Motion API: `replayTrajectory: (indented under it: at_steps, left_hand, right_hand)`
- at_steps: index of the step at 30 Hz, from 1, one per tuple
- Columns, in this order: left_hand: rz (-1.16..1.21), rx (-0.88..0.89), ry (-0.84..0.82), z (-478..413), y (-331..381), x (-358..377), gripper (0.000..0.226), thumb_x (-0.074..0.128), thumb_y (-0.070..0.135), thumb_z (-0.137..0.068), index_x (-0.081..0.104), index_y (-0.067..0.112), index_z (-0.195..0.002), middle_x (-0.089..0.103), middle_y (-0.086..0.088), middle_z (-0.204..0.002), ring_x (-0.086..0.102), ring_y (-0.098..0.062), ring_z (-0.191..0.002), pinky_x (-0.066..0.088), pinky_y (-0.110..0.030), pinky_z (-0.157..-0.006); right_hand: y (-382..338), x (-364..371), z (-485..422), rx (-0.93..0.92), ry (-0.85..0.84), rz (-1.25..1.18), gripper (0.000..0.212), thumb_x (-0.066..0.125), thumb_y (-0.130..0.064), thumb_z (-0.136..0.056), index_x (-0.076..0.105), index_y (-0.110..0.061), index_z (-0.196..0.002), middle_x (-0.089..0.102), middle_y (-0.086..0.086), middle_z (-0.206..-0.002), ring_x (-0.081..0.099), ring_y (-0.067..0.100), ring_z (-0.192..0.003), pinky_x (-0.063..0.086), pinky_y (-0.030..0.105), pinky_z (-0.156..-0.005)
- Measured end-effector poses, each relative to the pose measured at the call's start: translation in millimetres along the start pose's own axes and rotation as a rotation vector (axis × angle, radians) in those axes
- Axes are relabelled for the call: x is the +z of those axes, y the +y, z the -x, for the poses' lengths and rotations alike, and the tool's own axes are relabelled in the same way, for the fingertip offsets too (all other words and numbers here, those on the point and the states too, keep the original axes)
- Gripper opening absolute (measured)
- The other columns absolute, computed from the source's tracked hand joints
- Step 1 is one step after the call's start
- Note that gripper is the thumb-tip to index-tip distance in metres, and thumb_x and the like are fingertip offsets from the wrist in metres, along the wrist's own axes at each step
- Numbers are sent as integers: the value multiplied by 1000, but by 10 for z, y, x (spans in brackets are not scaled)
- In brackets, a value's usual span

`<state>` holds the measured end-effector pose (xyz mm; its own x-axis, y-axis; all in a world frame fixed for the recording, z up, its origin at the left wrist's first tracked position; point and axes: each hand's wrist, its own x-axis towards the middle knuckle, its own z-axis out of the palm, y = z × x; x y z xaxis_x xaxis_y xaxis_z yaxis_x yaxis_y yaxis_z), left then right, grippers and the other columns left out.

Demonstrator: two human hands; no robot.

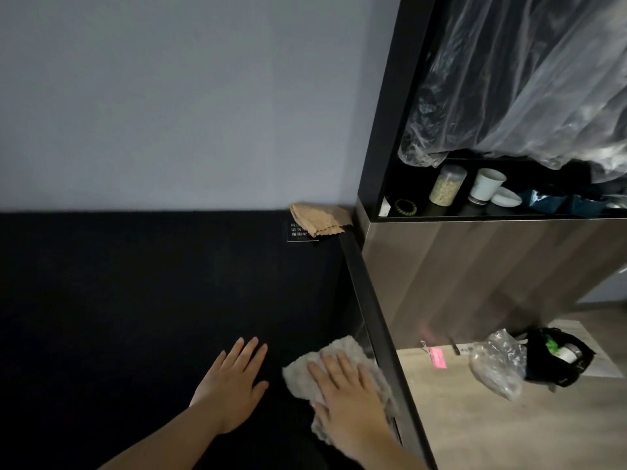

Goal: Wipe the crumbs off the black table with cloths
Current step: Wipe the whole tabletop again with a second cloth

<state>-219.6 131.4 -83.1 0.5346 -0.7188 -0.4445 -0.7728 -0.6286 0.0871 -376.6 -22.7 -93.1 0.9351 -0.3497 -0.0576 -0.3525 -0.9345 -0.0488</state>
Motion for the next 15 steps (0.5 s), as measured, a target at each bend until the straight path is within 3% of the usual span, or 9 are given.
replayTrajectory:
  at_steps: [1, 3, 5, 8, 10, 11, 12, 14, 15]
  left_hand:
    - [1, 2, -1, -1, -8, -6, 65, 24, 49, -100, -11, 26, -149, -17, 3, -158, -16, -18, -145, -1, -38, -119]
    - [-2, 6, -7, 5, -6, -6, 64, 24, 49, -100, -12, 26, -149, -18, 3, -158, -16, -18, -145, -2, -38, -119]
    - [-11, 3, 4, 22, 18, 16, 63, 21, 48, -101, -13, 25, -148, -18, 2, -158, -17, -18, -144, -4, -38, -118]
    - [-49, 6, 61, 55, 18, 42, 61, 19, 46, -102, -13, 23, -149, -17, 1, -158, -16, -19, -145, -4, -38, -118]
    - [-47, 18, 71, 61, 3, 41, 60, 20, 44, -102, -11, 24, -149, -15, 1, -159, -15, -19, -145, -3, -37, -117]
    - [-41, 24, 68, 58, -10, 32, 60, 21, 44, -102, -10, 24, -149, -14, 1, -159, -15, -19, -145, -3, -37, -117]
    - [-37, 31, 60, 57, -23, 25, 60, 21, 44, -102, -10, 25, -150, -14, 2, -159, -15, -18, -145, -2, -37, -117]
    - [-31, 43, 47, 55, -42, 19, 61, 22, 45, -102, -9, 25, -150, -14, 2, -159, -15, -18, -145, -2, -37, -117]
    - [-30, 47, 42, 56, -42, 23, 61, 22, 45, -102, -10, 25, -150, -15, 2, -158, -15, -18, -145, -3, -37, -117]
  right_hand:
    - [154, -36, 4, 83, 23, -4, 74, 11, -52, -75, 0, -29, -145, 15, 6, -154, 17, 25, -141, 12, 46, -114]
    - [342, -87, 28, 403, 133, -72, 67, 27, -45, -86, 8, -25, -148, 29, 12, -152, 29, 30, -139, 31, 51, -108]
    - [134, -57, 66, 500, 34, -116, 63, 35, -42, -93, 13, -26, -150, 14, 11, -157, 15, 32, -143, 15, 49, -113]
    - [-256, 125, 208, 265, 13, -139, 61, 43, -48, -75, 53, -24, -129, 56, 8, -132, 56, 31, -118, 15, 44, -110]
    - [-131, 162, 270, 164, -47, 4, 61, 37, -50, -73, 47, -27, -129, 59, 2, -129, 60, 25, -113, 9, 39, -108]
    - [4, 90, 288, 175, -109, -17, 63, 32, -49, -77, 39, -26, -135, 50, 2, -139, 55, 24, -121, 10, 39, -109]
    - [146, 33, 280, 204, -48, -27, 66, 26, -48, -81, 27, -25, -143, 33, 2, -150, 41, 25, -133, 10, 39, -111]
    - [250, 22, 218, 469, -3, -80, 64, 22, -48, -91, 3, -28, -150, 4, 3, -159, 8, 27, -145, 7, 44, -115]
    - [111, 28, 195, 536, 49, -140, 64, 29, -45, -92, 4, -28, -149, 7, 8, -158, 8, 31, -144, 7, 47, -114]
